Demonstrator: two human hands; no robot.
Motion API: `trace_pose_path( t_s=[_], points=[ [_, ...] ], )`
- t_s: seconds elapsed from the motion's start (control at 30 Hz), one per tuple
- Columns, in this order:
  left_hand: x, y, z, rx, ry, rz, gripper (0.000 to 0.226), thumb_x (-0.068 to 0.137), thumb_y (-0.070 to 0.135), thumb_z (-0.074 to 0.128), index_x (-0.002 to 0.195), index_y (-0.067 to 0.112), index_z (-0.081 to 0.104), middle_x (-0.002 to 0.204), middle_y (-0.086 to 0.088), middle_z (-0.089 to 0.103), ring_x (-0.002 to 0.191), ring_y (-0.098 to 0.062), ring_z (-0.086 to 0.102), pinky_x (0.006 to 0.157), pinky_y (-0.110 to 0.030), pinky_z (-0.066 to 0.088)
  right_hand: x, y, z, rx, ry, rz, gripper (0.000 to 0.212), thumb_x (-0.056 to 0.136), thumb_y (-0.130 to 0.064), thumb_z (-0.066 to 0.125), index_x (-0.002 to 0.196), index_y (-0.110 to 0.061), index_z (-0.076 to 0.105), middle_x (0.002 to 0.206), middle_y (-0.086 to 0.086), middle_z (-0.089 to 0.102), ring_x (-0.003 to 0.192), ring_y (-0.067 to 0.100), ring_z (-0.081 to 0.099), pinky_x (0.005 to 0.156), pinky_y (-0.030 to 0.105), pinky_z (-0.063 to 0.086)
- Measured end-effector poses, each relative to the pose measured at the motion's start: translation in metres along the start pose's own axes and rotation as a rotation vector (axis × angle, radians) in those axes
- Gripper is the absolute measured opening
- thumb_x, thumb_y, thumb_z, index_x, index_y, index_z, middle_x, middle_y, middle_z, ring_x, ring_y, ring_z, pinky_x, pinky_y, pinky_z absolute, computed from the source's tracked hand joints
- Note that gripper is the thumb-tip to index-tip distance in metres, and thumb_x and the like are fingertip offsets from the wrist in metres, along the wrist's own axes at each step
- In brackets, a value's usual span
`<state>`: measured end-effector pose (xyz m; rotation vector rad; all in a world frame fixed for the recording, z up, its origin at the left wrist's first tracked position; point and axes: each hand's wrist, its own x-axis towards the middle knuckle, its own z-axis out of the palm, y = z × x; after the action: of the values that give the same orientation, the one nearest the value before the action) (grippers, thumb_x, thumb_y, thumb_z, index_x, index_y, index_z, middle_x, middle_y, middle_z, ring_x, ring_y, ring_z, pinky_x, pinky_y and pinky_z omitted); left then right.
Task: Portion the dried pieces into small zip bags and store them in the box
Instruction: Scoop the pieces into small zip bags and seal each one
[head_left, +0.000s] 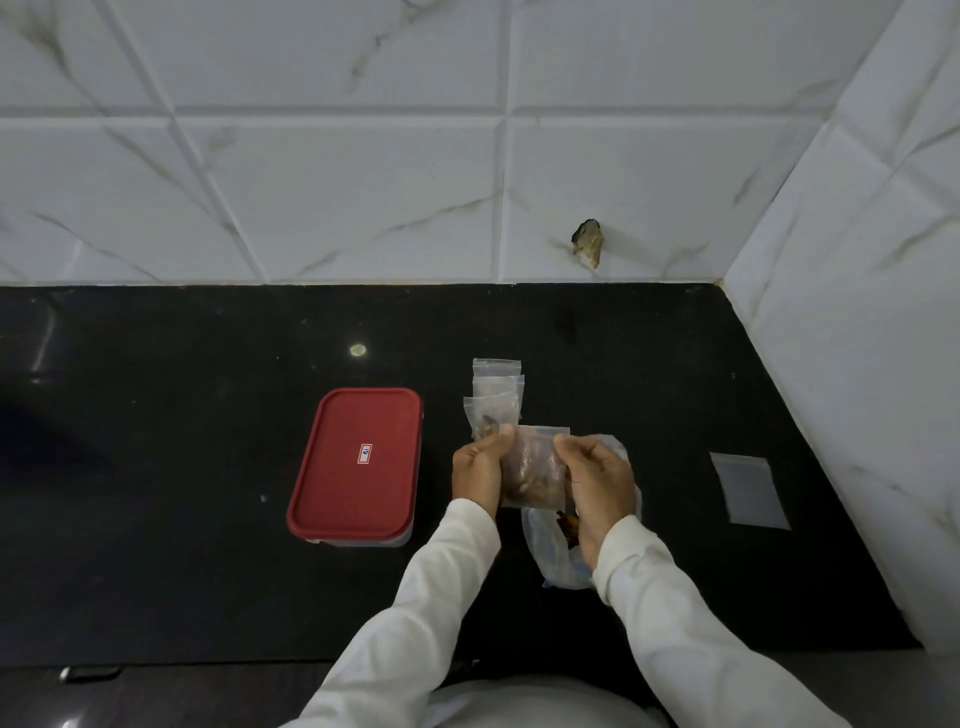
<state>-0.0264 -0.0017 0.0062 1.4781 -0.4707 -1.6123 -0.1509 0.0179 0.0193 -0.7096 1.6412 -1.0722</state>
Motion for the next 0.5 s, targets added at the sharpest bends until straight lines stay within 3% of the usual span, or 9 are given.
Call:
trace_pose_path(
  t_s=[0.1,0.2,0.33,0.5],
  points=[
    [0.004,0.000,-0.005,0.063,0.054,0.107,0.024,0.095,0.025,0.064,0.075,0.015,0.074,0.084,-0.003,0.075,0.091,-0.022,0.069,0.088,-0.042,0.055,0.000,0.004,0.006,-0.182,-0.020,-0.064,0.020,0.088,-0.036,0.066,0.099,-0.020,0.071,0.098,-0.002,0.070,0.098,0.022,0.065,0.089,0.039,0.053],
    [0.005,0.001,-0.011,0.175,0.088,0.246,0.032,0.098,0.028,0.059,0.069,0.017,0.067,0.074,0.003,0.066,0.079,-0.013,0.062,0.075,-0.031,0.050,0.000,0.004,0.006,-0.202,-0.044,-0.185,0.015,0.083,-0.039,0.068,0.091,-0.026,0.073,0.085,-0.005,0.073,0.085,0.018,0.070,0.084,0.041,0.057],
    [0.016,0.000,-0.020,0.222,0.151,0.313,0.008,0.095,0.031,0.065,0.094,0.028,0.072,0.098,0.009,0.072,0.100,-0.012,0.067,0.093,-0.038,0.055,0.012,-0.009,0.009,-0.329,-0.075,-0.220,0.009,0.091,-0.036,0.062,0.096,-0.031,0.068,0.086,-0.010,0.069,0.084,0.005,0.065,0.078,0.024,0.053],
    [0.032,0.000,-0.020,0.300,0.249,0.352,0.009,0.095,0.018,0.065,0.098,0.023,0.072,0.093,0.009,0.071,0.095,-0.011,0.067,0.093,-0.035,0.055,0.036,-0.018,0.020,-0.440,-0.089,-0.302,0.006,0.092,-0.026,0.063,0.096,-0.025,0.067,0.082,-0.009,0.070,0.078,0.003,0.067,0.074,0.021,0.056]
  ],
)
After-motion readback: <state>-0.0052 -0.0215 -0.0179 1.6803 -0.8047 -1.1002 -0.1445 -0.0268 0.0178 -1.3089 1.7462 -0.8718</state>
